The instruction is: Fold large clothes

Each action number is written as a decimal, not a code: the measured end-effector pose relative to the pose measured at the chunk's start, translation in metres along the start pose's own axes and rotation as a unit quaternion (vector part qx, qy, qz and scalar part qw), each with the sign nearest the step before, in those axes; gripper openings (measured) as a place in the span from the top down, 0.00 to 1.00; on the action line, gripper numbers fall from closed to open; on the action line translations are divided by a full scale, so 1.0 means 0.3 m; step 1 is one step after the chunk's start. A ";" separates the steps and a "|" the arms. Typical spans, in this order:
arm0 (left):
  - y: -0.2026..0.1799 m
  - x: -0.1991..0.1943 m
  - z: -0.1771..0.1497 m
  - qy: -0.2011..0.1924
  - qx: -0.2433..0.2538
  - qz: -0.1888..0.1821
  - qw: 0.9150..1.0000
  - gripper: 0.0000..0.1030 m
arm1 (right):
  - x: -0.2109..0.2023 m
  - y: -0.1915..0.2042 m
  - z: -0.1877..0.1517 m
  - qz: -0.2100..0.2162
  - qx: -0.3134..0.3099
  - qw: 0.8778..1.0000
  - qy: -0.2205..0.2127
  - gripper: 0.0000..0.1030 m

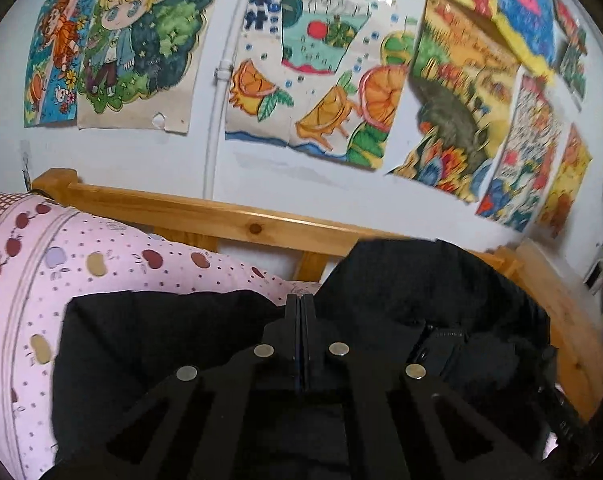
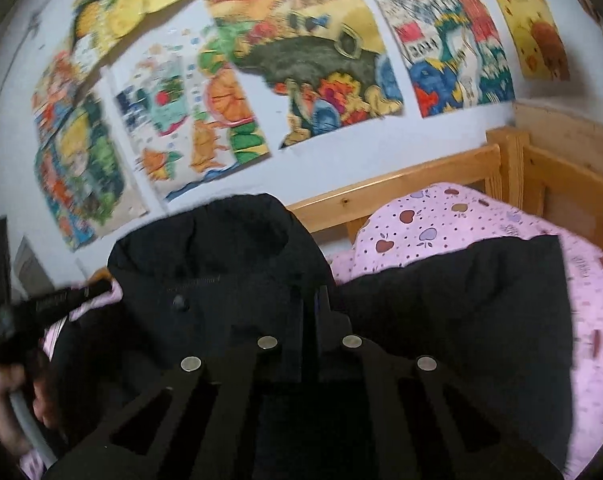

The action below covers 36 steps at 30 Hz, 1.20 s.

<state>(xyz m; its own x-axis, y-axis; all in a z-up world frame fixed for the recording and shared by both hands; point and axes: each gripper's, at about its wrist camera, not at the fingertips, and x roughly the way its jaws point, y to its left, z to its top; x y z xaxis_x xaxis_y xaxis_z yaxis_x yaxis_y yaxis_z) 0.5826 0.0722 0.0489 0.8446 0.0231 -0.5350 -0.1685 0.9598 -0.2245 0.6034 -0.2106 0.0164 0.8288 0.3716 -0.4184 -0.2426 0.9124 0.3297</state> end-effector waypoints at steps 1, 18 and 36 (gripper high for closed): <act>0.008 -0.025 0.003 -0.003 -0.005 -0.005 1.000 0.98 | -0.027 0.009 -0.004 0.001 -0.011 1.000 0.001 0.96; -0.008 -0.120 -0.053 0.012 0.099 -0.030 0.995 0.96 | -0.245 0.075 -0.043 -0.003 -0.095 0.995 0.031 0.97; -0.079 -0.216 -0.193 0.008 0.248 -0.056 0.967 0.15 | -0.238 0.055 -0.059 -0.011 -0.084 0.995 0.058 0.97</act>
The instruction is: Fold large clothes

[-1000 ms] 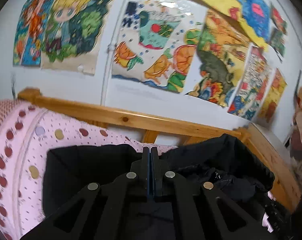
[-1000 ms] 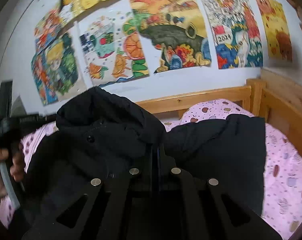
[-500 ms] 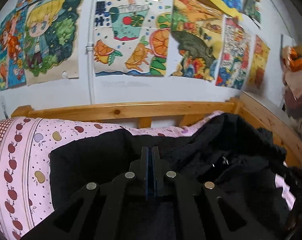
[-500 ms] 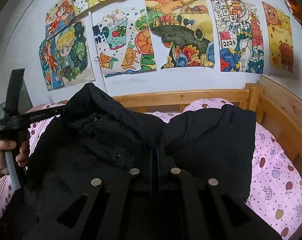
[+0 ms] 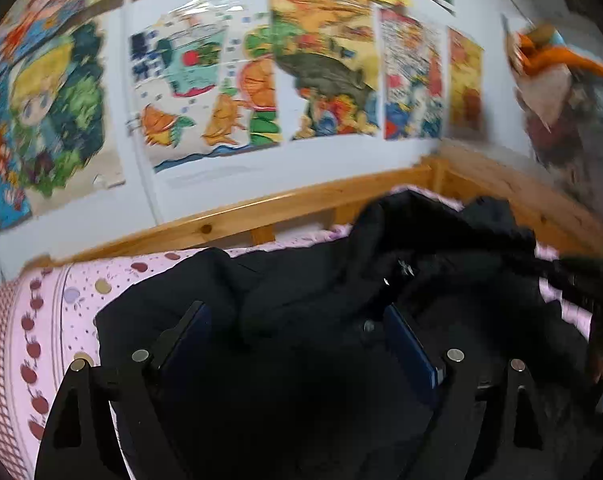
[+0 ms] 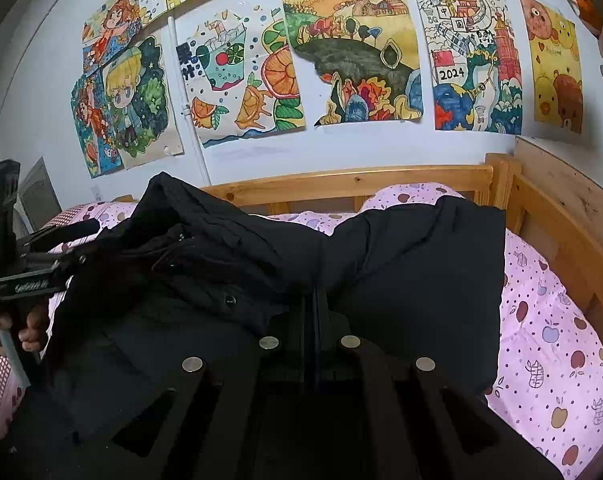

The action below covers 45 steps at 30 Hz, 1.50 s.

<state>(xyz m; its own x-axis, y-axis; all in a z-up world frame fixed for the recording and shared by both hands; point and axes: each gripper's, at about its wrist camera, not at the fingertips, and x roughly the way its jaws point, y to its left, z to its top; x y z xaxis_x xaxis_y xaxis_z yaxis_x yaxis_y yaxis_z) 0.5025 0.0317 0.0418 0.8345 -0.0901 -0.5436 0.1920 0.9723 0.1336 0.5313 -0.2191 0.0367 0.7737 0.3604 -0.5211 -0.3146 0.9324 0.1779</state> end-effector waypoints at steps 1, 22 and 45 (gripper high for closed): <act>-0.020 0.006 -0.005 0.002 0.024 0.010 1.000 0.15 | 0.001 -0.002 -0.005 0.000 -0.001 1.000 0.002 0.97; -0.123 -0.031 -0.004 0.006 0.028 0.070 0.997 0.97 | -0.021 -0.063 -0.040 -0.016 0.006 1.000 0.008 1.00; -0.158 0.233 -0.243 0.122 0.038 -0.033 0.991 0.97 | 0.402 0.041 -0.135 -0.006 -0.044 0.986 0.162 1.00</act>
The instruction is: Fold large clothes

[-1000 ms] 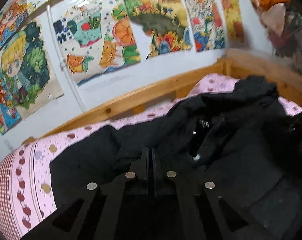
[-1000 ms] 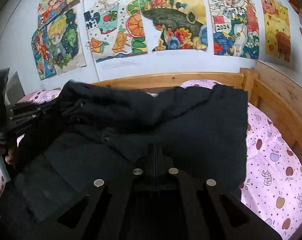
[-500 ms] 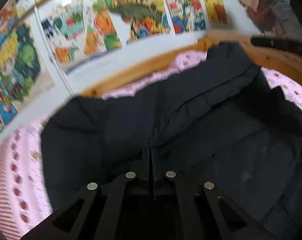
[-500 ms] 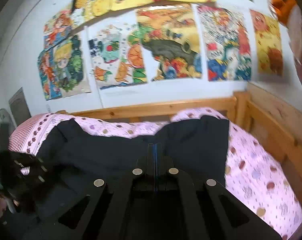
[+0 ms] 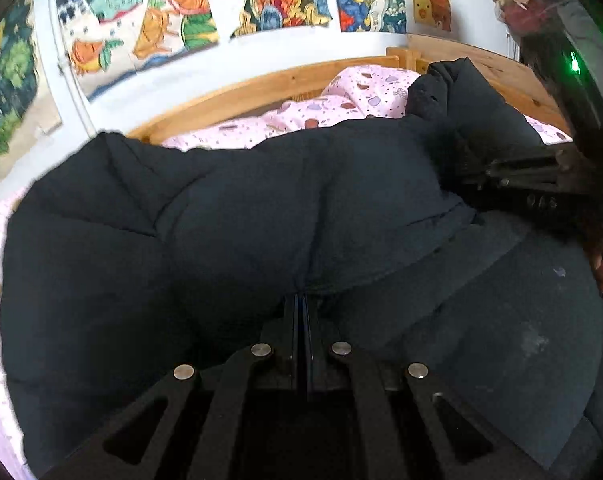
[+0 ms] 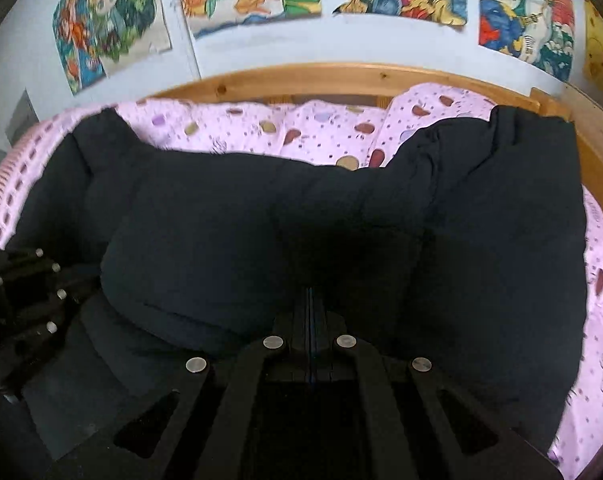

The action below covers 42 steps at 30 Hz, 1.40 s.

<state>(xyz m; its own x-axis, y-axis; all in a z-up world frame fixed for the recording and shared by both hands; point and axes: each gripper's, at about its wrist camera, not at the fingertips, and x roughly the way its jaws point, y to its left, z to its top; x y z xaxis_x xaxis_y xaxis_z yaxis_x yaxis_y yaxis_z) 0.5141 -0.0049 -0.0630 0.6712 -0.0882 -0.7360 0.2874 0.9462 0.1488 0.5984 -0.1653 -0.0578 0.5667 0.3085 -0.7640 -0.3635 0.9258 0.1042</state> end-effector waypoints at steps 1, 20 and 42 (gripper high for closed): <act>0.006 0.021 0.000 -0.001 -0.005 -0.001 1.000 0.97 | 0.021 0.001 0.002 -0.003 0.002 1.000 0.000 1.00; 0.018 -0.259 -0.019 -0.143 -0.062 -0.042 0.987 0.55 | -0.113 -0.095 -0.108 0.082 0.098 0.988 -0.092 0.99; 0.012 -0.062 -0.029 -0.064 -0.054 0.083 0.993 0.69 | -0.091 -0.091 -0.118 0.058 0.088 0.992 -0.069 0.99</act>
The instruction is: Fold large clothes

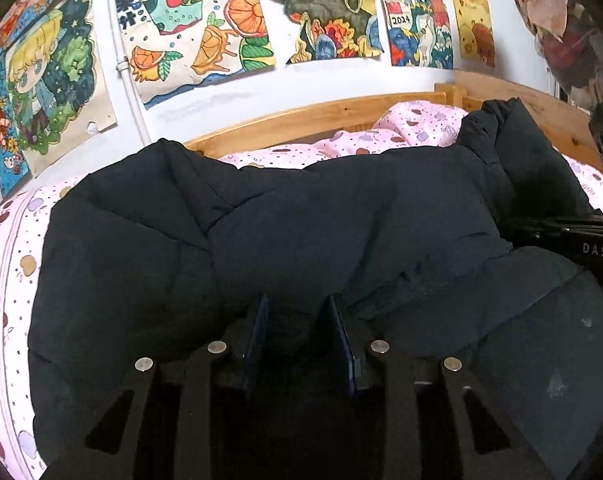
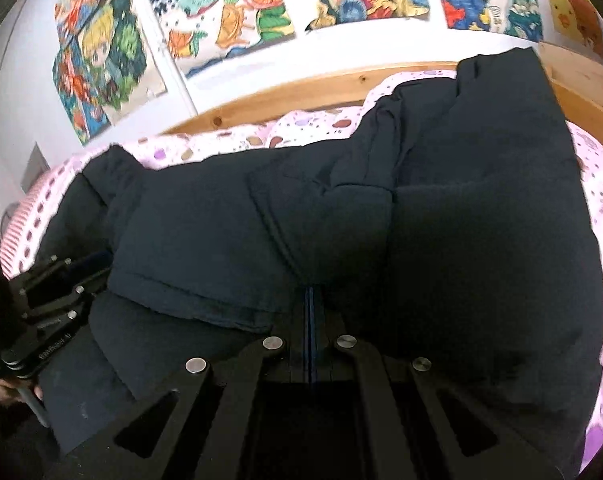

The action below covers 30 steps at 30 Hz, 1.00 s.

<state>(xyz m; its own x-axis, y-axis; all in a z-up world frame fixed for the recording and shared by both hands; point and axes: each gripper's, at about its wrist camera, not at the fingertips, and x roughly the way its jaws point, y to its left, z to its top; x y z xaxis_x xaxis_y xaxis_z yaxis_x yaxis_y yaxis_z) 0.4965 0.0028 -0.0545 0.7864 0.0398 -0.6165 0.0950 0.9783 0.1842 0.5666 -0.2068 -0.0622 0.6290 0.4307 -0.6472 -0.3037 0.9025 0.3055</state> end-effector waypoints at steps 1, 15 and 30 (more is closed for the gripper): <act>0.001 -0.015 0.003 0.000 -0.004 0.003 1.000 0.65 | -0.023 0.007 -0.002 -0.006 0.001 1.000 -0.008 0.99; 0.077 -0.228 0.036 -0.041 -0.123 -0.033 0.991 0.13 | -0.264 0.102 0.010 -0.062 -0.058 0.995 -0.056 0.30; 0.037 -0.534 0.025 -0.093 -0.100 -0.004 0.991 0.00 | -0.571 0.197 -0.004 -0.062 -0.084 0.991 -0.088 0.19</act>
<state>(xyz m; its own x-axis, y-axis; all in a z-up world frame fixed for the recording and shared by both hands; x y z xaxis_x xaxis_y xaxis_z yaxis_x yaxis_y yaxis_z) 0.3762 0.0058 0.0521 0.8865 0.0122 -0.4626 -0.0067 0.9999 0.0137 0.4402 -0.2274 0.0659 0.7796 0.3247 -0.5356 -0.3225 0.9411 0.1011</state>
